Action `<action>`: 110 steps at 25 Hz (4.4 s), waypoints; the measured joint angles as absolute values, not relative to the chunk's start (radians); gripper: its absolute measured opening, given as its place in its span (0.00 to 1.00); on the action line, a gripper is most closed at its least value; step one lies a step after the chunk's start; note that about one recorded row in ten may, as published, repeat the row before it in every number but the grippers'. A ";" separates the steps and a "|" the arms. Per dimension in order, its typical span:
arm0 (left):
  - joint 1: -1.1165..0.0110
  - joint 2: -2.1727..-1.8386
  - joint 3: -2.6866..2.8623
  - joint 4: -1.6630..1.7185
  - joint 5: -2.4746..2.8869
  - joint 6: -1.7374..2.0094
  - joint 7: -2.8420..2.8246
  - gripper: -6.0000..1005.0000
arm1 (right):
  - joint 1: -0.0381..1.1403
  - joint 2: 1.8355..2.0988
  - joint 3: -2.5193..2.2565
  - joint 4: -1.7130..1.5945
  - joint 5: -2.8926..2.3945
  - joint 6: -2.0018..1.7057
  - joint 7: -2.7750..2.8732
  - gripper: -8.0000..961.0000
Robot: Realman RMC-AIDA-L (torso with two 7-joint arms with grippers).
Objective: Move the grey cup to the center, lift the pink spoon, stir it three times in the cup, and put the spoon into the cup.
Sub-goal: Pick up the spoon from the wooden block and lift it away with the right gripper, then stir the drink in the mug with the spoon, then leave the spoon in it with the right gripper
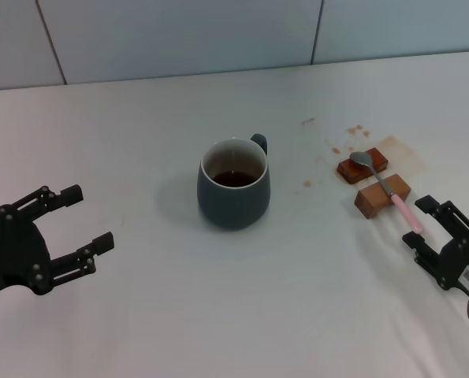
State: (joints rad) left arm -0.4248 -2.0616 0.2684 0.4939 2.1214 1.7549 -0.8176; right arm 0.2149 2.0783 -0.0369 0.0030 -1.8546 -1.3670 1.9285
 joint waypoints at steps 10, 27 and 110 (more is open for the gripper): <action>-0.424 -2.061 0.268 0.494 2.110 1.755 -0.817 0.81 | 0.236 2.078 -0.031 0.003 -1.855 -1.367 1.928 0.80; -0.424 -2.062 0.270 0.494 2.087 1.765 -0.816 0.81 | 0.272 2.081 -0.032 0.000 -1.848 -1.341 1.928 0.80; -0.425 -2.065 0.379 0.466 2.068 1.736 -0.821 0.81 | 0.992 1.936 -0.822 -1.488 -2.435 -2.023 2.456 0.13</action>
